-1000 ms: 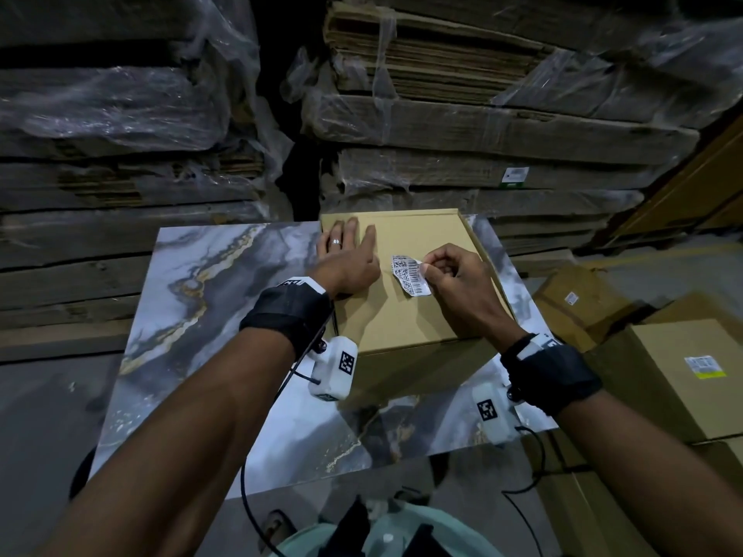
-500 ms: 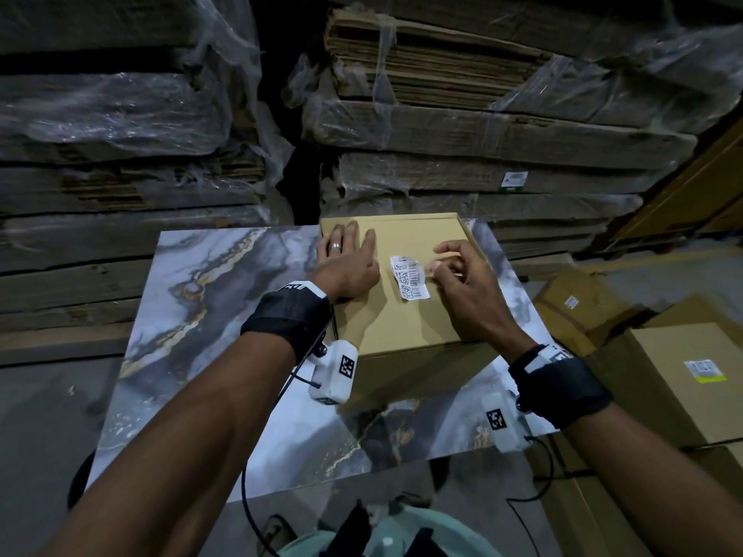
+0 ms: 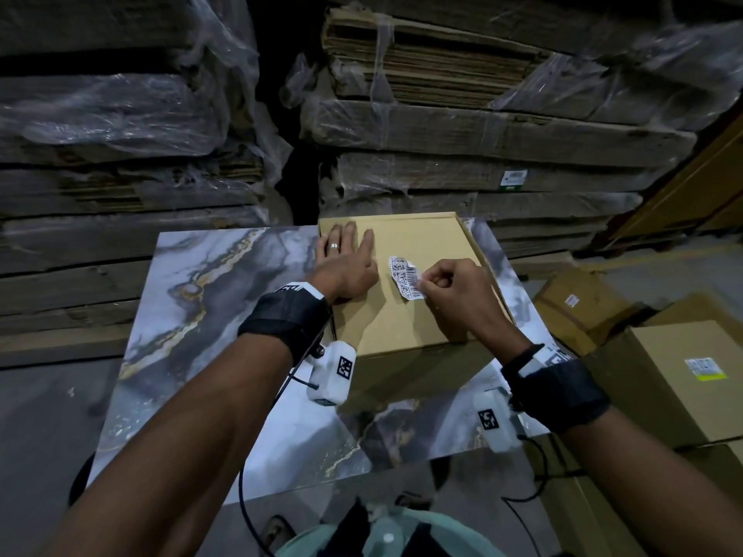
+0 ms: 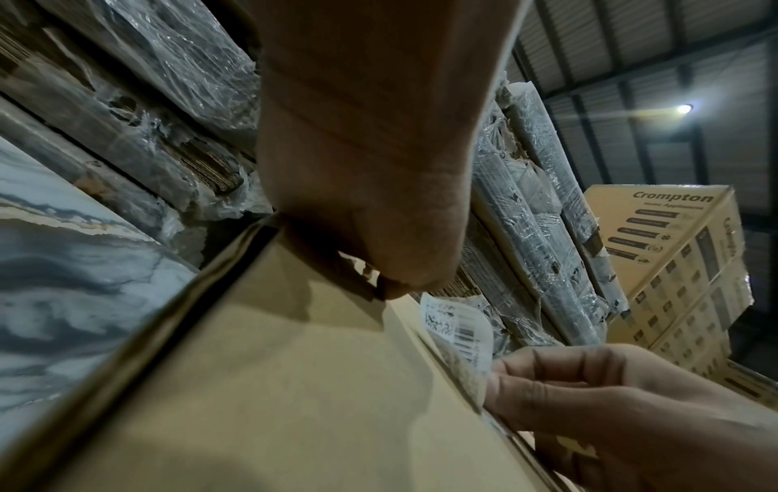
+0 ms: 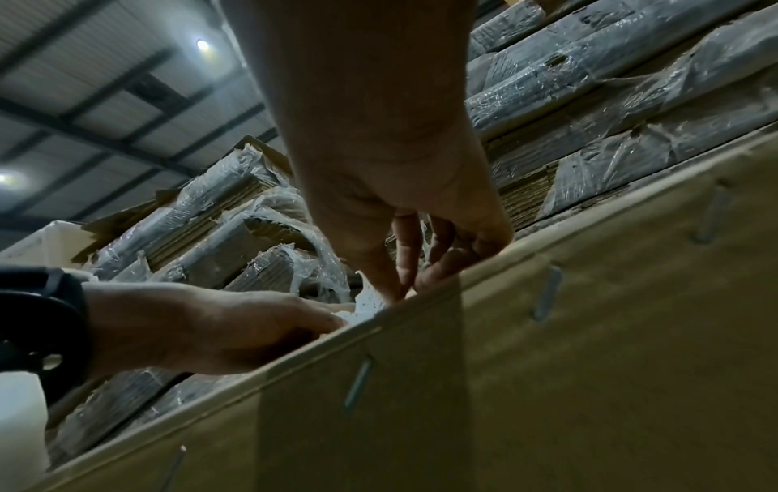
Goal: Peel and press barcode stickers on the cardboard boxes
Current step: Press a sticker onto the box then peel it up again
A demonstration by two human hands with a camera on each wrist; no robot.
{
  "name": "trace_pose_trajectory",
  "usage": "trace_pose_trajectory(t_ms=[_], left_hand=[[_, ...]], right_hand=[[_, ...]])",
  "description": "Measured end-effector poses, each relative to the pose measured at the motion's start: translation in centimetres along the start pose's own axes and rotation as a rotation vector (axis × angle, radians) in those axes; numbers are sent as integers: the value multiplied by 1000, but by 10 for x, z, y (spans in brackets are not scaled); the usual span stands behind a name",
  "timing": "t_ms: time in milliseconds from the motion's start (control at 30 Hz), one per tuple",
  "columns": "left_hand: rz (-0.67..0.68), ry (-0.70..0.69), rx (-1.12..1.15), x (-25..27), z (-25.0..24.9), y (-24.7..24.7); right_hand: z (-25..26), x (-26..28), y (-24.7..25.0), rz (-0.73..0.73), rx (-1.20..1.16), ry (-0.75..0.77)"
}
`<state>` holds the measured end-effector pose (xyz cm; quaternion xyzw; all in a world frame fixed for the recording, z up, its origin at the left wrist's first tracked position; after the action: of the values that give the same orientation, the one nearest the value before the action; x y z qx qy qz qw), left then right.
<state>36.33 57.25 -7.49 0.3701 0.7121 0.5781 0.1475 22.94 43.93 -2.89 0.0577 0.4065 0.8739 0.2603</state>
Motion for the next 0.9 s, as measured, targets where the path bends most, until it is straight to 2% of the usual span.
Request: trace_pose_trajectory(t_ms=[267,367,467,533,600,767,900], left_hand=[[-5,4,2,1,-1,1],[-9,2,-2,1,-1,1],[-12,4,-2,0,0,1],[-10,8,-4,-1,1,1],[-8,11,-13,-2,2,0],[-20,4,-17,-5,1,-2],[-34,-11,-15,-1,1,2]], right_hand=[[9,-1,-5,78,61,81],[14,-6,-4,109,97,66],[8,-15,-6,176,78,-17],[1,-16,-5,197,-21,-84],[-4,-16,6,155,-164,-140],[-17,-14,40,77,-414,-175],[-41,-10,26,82,-680,-316]])
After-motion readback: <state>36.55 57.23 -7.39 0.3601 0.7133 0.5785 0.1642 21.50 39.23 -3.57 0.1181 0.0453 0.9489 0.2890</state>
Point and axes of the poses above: each hand's wrist, its own x-axis away from the middle knuckle, its own y-axis out of the back of the hand, z = x × y, the point moved 10 cm from there along -x, towards the middle knuckle, and after that the axes turned 3 degrees about -y, right-handed, at the moved point
